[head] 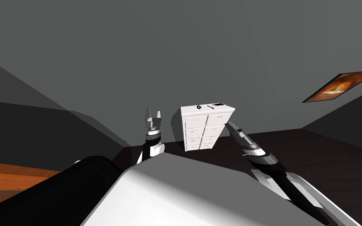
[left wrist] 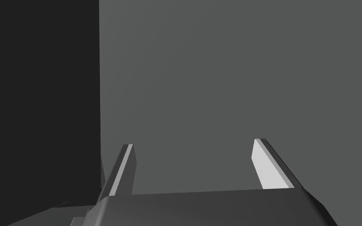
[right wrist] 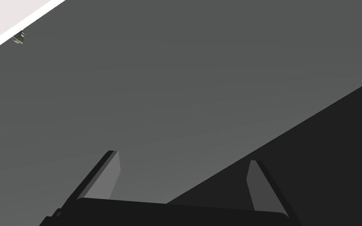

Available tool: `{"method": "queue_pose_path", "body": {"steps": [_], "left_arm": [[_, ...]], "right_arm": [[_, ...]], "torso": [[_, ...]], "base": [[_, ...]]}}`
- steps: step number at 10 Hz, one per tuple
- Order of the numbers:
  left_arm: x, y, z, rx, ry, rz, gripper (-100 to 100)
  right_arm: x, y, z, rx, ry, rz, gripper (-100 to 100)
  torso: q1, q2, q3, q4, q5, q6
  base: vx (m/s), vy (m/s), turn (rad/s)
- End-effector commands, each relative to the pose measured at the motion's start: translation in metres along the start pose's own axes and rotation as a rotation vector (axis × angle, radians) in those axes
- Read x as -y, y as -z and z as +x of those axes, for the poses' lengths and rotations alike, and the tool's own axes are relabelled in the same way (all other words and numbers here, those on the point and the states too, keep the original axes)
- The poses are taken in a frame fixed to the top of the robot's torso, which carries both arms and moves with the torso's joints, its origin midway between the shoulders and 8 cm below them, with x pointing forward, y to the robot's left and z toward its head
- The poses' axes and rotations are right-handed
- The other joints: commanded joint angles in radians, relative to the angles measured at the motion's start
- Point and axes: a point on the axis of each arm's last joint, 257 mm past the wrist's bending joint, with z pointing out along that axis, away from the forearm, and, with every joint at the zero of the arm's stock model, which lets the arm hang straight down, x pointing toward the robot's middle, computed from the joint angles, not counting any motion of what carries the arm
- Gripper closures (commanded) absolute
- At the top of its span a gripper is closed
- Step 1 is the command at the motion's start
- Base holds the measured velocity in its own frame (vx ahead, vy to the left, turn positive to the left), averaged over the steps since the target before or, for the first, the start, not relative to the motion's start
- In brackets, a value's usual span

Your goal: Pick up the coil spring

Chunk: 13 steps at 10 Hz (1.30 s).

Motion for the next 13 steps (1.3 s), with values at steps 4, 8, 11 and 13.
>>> {"method": "queue_pose_path", "body": {"steps": [4,8,11,13], "left_arm": [[0.000,0.000,0.000,0.000,0.000,0.000,0],[0.000,0.000,0.000,0.000,0.000,0.000,0],[0.000,0.000,0.000,0.000,0.000,0.000,0],[0.000,0.000,0.000,0.000,0.000,0.000,0]], "right_arm": [[0.001,0.009,0.015,-0.140,0.156,-0.075,-100],[0.009,0.028,0.035,-0.303,0.351,-0.171,-100],[0.015,0.040,0.044,-0.403,0.457,-0.236,-100],[0.024,0.053,0.051,-0.493,0.558,-0.299,-100]], "torso": [[0.000,0.000,0.000,0.000,0.000,0.001],[0.000,0.001,0.000,0.000,0.000,0.000],[0.000,0.000,0.000,0.000,0.000,0.000],[0.001,0.000,0.000,0.000,0.000,0.000]], "base": [[-0.028,0.025,0.069],[-0.036,0.034,0.121],[-0.026,0.027,0.080],[-0.031,0.043,0.114]]}}
